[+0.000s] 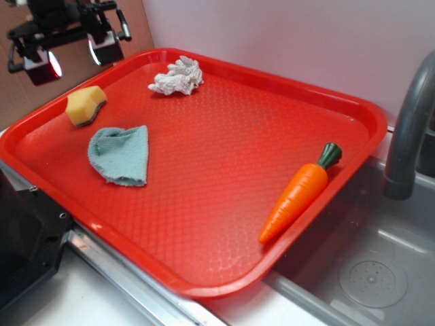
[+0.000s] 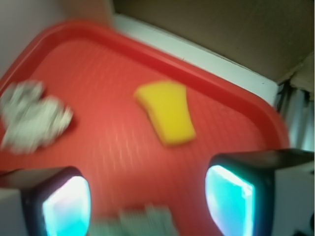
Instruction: Grab the green sponge.
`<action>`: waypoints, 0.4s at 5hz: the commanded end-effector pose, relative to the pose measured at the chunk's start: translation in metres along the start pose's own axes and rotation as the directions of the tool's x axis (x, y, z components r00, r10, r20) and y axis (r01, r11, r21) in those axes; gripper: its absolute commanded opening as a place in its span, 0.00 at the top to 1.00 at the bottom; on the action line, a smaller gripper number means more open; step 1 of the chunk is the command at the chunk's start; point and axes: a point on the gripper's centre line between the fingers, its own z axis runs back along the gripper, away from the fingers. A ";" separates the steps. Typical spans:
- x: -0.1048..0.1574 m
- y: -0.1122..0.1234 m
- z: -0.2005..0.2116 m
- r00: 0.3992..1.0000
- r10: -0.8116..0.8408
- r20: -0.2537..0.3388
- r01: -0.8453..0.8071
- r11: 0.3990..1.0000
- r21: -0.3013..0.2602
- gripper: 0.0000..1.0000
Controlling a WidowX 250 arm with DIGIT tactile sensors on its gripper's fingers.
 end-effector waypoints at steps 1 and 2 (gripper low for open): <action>0.039 0.013 -0.041 0.997 0.076 0.015 -0.077 0.994 0.081 0.00; 0.041 0.019 -0.056 0.999 0.052 -0.014 -0.050 0.993 0.103 0.00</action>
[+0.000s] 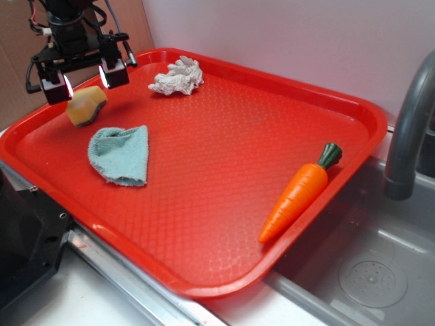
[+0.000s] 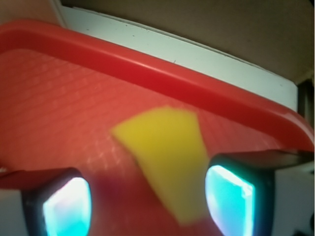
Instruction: Grab the green sponge.
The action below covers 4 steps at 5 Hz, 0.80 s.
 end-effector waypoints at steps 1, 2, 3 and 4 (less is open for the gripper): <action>0.012 0.006 -0.018 0.999 -0.043 -0.009 0.043 0.998 -0.056 0.00; 0.007 0.002 -0.021 0.997 -0.069 -0.020 0.066 0.992 -0.109 1.00; 0.006 0.003 -0.025 0.997 -0.075 -0.029 0.071 0.990 -0.119 1.00; 0.003 0.005 -0.026 0.997 -0.070 -0.026 0.067 0.992 -0.106 1.00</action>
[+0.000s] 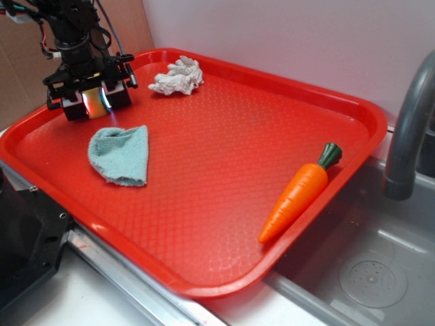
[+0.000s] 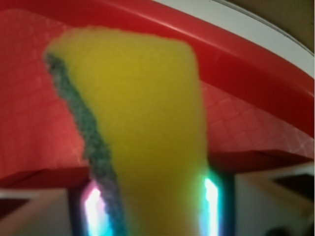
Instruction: Grab the green sponge.
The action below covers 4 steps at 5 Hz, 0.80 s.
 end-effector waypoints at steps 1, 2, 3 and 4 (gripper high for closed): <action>0.004 0.010 0.013 1.000 -0.013 0.001 0.013 1.000 0.019 1.00; -0.001 -0.005 0.041 0.996 -0.087 0.002 0.087 0.996 0.006 1.00; -0.012 -0.025 0.079 0.977 -0.215 -0.008 0.214 0.975 -0.061 1.00; -0.037 -0.045 0.112 0.925 -0.379 -0.023 0.372 0.917 -0.147 1.00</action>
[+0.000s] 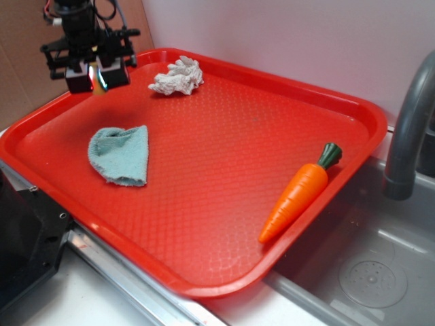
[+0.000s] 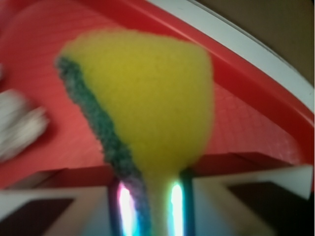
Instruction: Grab the green sponge.
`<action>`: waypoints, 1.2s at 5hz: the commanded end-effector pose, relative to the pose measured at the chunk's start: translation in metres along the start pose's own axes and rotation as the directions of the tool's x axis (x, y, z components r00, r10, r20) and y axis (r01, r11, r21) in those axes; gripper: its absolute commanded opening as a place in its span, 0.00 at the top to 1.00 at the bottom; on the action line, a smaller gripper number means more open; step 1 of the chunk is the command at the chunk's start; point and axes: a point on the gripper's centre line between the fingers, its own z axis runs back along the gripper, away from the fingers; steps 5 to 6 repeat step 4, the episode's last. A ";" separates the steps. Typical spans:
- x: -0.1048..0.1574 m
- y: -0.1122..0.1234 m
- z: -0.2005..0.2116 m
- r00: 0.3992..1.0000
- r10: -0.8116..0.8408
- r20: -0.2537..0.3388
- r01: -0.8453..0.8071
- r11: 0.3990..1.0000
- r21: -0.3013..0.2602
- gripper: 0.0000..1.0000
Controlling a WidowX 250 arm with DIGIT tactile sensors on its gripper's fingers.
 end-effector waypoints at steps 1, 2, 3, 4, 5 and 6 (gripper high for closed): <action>-0.037 -0.037 0.073 0.945 -0.328 0.003 0.323 0.929 -0.179 1.00; -0.070 -0.047 0.102 0.878 -0.479 0.019 0.468 0.848 -0.248 1.00; -0.085 -0.048 0.109 0.832 -0.554 0.034 0.543 0.801 -0.253 1.00; -0.078 -0.046 0.101 0.806 -0.591 -0.018 0.570 0.784 -0.245 1.00; -0.078 -0.046 0.101 0.806 -0.591 -0.018 0.570 0.784 -0.245 1.00; -0.078 -0.046 0.101 0.806 -0.591 -0.018 0.570 0.784 -0.245 1.00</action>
